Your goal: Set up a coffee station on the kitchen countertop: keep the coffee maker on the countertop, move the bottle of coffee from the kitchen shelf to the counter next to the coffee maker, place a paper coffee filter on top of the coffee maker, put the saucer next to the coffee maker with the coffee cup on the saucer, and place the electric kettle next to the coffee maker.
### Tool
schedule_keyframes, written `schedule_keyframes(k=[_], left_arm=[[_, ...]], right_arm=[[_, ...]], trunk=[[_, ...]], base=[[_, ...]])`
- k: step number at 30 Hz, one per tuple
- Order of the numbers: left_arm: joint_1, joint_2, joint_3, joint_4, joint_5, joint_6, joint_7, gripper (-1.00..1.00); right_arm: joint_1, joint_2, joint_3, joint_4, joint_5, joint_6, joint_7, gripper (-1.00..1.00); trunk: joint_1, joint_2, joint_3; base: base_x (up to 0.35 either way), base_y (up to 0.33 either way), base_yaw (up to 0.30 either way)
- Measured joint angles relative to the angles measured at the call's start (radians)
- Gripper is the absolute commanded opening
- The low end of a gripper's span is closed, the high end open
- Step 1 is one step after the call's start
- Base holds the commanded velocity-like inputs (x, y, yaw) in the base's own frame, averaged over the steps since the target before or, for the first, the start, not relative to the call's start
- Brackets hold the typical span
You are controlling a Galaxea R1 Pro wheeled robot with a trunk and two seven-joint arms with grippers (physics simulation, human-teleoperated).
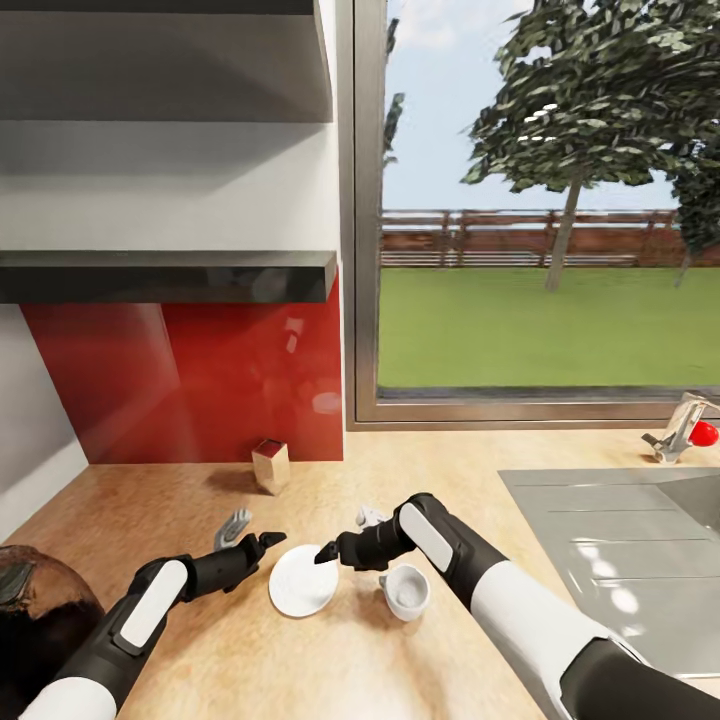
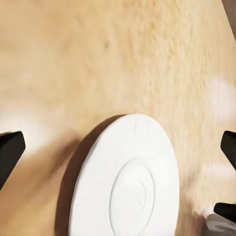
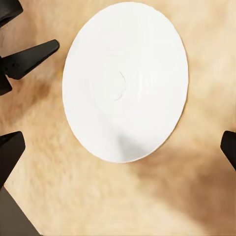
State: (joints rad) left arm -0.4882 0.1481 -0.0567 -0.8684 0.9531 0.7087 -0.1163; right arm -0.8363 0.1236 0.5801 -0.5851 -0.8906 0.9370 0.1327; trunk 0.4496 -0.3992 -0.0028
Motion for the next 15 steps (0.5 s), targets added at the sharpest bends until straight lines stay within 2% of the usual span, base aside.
schedule_keyframes(k=[5, 15], left_arm=[[0.001, 0.0, 0.0, 0.0, 0.0, 0.0, 0.0, 1.0], [0.002, 0.001, 0.0, 0.0, 0.004, 0.001, -0.002, 1.0]], right_arm=[[0.008, -0.001, 0.0, 0.0, 0.0, -0.06, 0.003, 1.0], [0.018, -0.001, 0.0, -0.002, 0.0, -0.073, 0.004, 1.0]], trunk=[[0.0, 0.0, 0.0], [0.0, 0.0, 0.0]], base=[[0.0, 0.0, 0.0], [0.0, 0.0, 0.0]])
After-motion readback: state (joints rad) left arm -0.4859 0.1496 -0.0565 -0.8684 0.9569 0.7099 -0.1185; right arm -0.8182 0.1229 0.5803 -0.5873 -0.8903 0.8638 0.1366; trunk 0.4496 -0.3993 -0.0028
